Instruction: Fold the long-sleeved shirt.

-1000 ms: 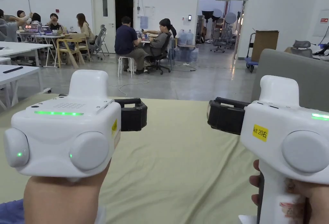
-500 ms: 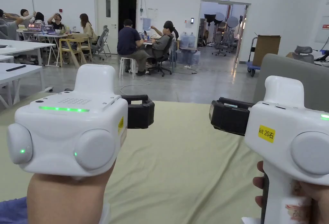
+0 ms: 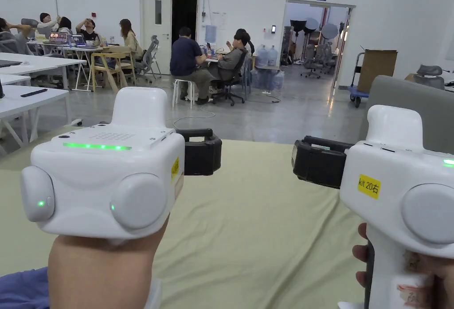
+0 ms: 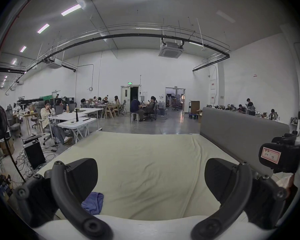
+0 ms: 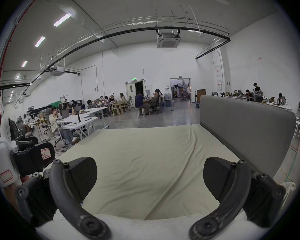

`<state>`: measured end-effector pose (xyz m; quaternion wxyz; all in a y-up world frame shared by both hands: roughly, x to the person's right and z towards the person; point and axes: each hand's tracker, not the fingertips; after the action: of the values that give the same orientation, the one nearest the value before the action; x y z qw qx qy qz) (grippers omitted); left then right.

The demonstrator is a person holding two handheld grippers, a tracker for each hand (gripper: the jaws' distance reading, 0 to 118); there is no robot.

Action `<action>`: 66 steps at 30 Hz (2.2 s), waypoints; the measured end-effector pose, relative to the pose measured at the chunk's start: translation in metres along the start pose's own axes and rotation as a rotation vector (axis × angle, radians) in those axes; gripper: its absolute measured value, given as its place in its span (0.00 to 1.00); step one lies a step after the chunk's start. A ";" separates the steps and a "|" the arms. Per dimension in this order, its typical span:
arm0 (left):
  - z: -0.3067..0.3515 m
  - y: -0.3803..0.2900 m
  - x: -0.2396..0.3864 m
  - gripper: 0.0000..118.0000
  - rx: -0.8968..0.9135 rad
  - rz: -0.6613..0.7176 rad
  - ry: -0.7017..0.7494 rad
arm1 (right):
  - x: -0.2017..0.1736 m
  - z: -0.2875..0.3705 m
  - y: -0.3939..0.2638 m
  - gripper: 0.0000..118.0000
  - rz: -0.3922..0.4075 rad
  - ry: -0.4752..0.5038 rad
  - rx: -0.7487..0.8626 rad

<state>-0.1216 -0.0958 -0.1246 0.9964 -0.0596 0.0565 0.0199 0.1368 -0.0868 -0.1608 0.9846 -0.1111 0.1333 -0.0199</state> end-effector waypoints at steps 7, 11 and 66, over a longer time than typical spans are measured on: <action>0.003 0.000 0.000 1.00 -0.008 0.009 -0.018 | 0.001 0.002 0.000 1.00 -0.013 0.014 -0.005; 0.003 0.000 0.000 1.00 -0.009 0.015 -0.017 | 0.000 0.004 0.001 1.00 -0.014 0.023 -0.001; 0.009 0.000 0.003 1.00 -0.020 0.018 -0.058 | 0.002 0.005 -0.002 1.00 -0.004 -0.070 -0.003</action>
<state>-0.1178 -0.0942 -0.1157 0.9968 -0.0687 0.0279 0.0309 0.1400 -0.0875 -0.1562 0.9885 -0.1137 0.0985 -0.0177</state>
